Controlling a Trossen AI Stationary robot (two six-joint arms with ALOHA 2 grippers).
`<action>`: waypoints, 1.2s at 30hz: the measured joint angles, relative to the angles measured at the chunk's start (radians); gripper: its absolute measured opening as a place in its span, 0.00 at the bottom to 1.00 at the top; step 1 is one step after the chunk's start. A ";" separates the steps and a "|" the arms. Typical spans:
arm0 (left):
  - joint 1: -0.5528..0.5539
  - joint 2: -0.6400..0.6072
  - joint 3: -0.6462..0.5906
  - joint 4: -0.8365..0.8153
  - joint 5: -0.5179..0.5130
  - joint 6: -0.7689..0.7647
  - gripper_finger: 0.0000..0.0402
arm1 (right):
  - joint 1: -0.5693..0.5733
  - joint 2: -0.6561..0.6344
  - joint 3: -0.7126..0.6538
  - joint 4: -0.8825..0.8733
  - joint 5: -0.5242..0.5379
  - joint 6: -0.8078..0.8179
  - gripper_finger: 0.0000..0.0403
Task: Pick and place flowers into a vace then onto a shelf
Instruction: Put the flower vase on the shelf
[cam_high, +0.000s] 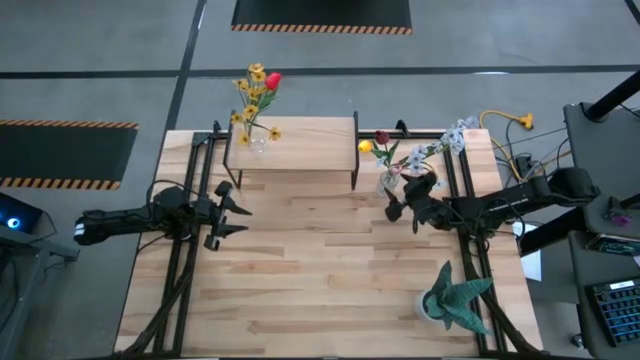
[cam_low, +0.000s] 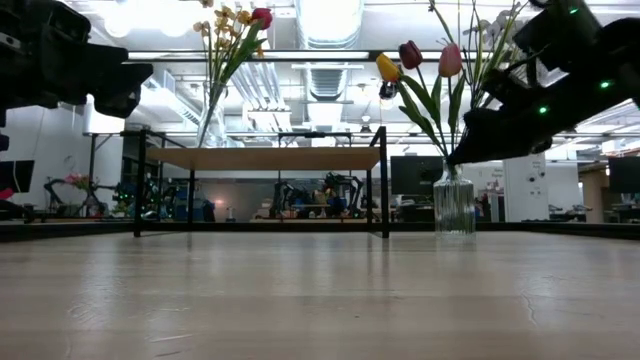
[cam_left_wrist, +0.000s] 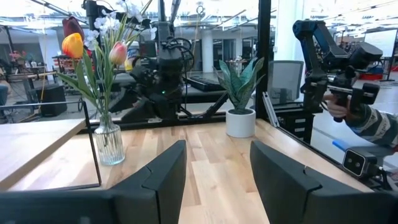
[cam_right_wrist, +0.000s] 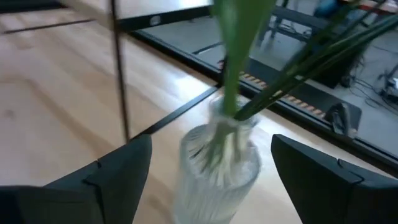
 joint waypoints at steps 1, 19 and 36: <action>0.000 0.000 0.000 0.000 0.000 0.000 0.40 | -0.017 0.000 0.000 0.007 -0.005 0.000 0.80; 0.000 0.002 0.000 0.000 0.000 0.000 0.40 | -0.243 0.099 0.000 0.173 -0.179 -0.055 0.74; 0.000 0.002 -0.001 0.000 0.000 0.000 0.40 | -0.246 0.187 0.000 0.246 -0.186 -0.056 0.49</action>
